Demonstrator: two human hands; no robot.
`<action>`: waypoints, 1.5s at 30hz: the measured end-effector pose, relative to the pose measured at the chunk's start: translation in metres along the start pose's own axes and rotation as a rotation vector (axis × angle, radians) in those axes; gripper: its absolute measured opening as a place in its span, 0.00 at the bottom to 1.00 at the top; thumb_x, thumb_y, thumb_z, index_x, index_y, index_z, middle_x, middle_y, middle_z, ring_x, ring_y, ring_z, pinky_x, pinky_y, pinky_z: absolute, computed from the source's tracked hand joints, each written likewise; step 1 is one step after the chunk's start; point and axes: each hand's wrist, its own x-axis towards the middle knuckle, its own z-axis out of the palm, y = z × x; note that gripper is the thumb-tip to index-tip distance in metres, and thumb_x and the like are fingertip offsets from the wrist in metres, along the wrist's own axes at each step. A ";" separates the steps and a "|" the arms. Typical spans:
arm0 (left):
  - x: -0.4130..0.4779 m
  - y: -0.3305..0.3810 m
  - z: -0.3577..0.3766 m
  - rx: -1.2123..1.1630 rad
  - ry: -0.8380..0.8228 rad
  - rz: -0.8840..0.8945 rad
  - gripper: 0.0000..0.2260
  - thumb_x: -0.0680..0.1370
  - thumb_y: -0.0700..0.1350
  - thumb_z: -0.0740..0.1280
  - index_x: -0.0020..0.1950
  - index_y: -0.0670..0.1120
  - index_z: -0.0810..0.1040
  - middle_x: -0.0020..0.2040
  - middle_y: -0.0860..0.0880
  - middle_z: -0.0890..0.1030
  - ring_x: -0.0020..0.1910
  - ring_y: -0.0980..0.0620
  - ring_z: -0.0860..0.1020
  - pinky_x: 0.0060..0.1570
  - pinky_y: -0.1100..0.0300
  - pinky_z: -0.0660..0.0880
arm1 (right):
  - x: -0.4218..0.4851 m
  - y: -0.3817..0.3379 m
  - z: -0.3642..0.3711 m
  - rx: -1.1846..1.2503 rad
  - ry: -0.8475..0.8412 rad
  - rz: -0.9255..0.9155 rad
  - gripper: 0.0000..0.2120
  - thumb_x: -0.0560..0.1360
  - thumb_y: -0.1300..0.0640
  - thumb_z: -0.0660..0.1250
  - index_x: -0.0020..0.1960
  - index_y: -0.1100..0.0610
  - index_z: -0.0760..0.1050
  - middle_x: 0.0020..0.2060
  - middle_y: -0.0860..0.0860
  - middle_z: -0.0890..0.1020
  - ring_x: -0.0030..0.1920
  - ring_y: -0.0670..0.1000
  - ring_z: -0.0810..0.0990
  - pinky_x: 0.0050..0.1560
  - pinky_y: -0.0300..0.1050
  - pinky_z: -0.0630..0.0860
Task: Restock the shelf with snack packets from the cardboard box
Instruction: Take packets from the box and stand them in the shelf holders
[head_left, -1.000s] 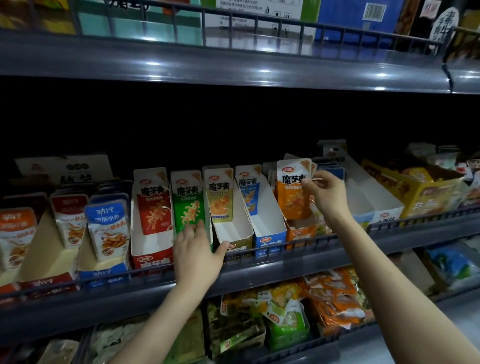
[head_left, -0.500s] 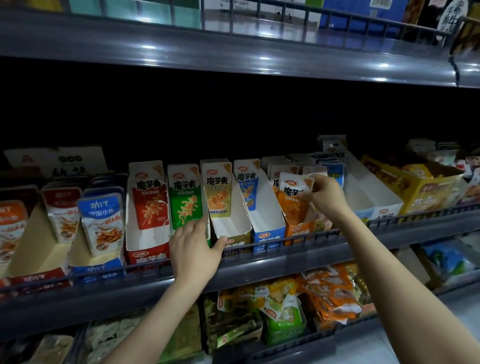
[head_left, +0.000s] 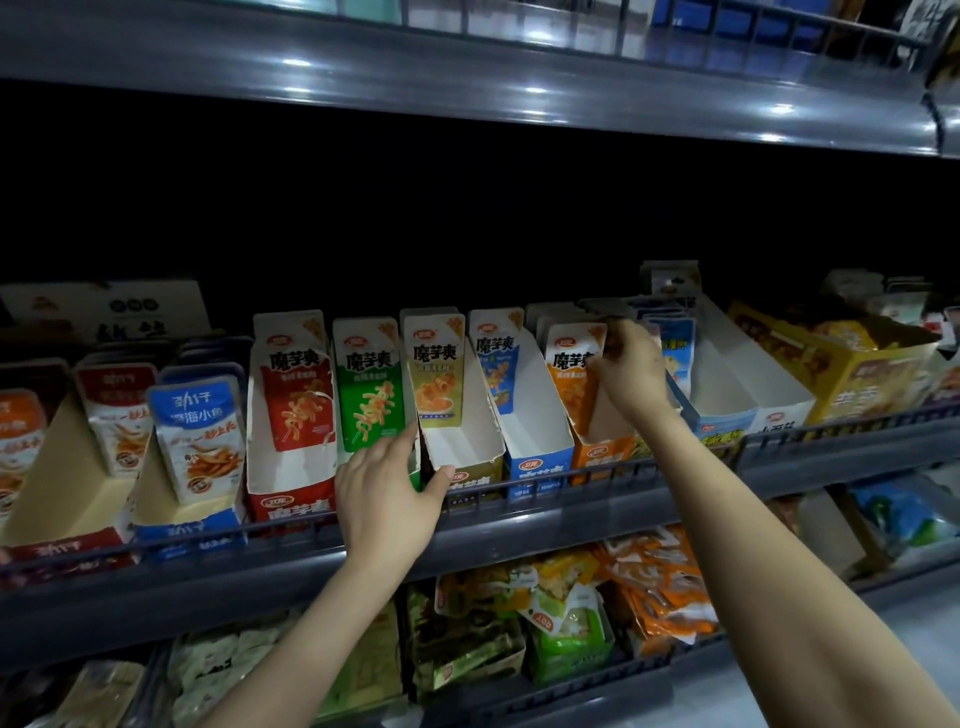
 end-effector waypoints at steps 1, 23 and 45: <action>0.000 0.000 0.000 -0.004 0.002 0.001 0.29 0.77 0.60 0.63 0.74 0.49 0.64 0.70 0.47 0.71 0.69 0.47 0.68 0.66 0.56 0.62 | 0.000 0.000 0.003 -0.045 0.013 -0.009 0.17 0.74 0.62 0.69 0.61 0.61 0.73 0.56 0.58 0.77 0.56 0.57 0.75 0.50 0.38 0.65; -0.009 -0.001 -0.015 -0.042 0.076 0.053 0.26 0.75 0.54 0.69 0.70 0.44 0.71 0.62 0.44 0.77 0.61 0.44 0.74 0.60 0.52 0.68 | -0.050 0.003 -0.031 0.037 -0.021 0.107 0.23 0.76 0.49 0.67 0.70 0.50 0.69 0.55 0.54 0.76 0.50 0.52 0.77 0.48 0.49 0.74; -0.322 -0.248 -0.030 0.111 -0.180 -0.439 0.18 0.72 0.53 0.66 0.51 0.40 0.81 0.44 0.37 0.82 0.43 0.36 0.79 0.42 0.49 0.76 | -0.449 -0.040 0.070 0.337 -0.858 0.452 0.07 0.75 0.58 0.70 0.41 0.48 0.76 0.37 0.45 0.81 0.39 0.46 0.80 0.40 0.42 0.75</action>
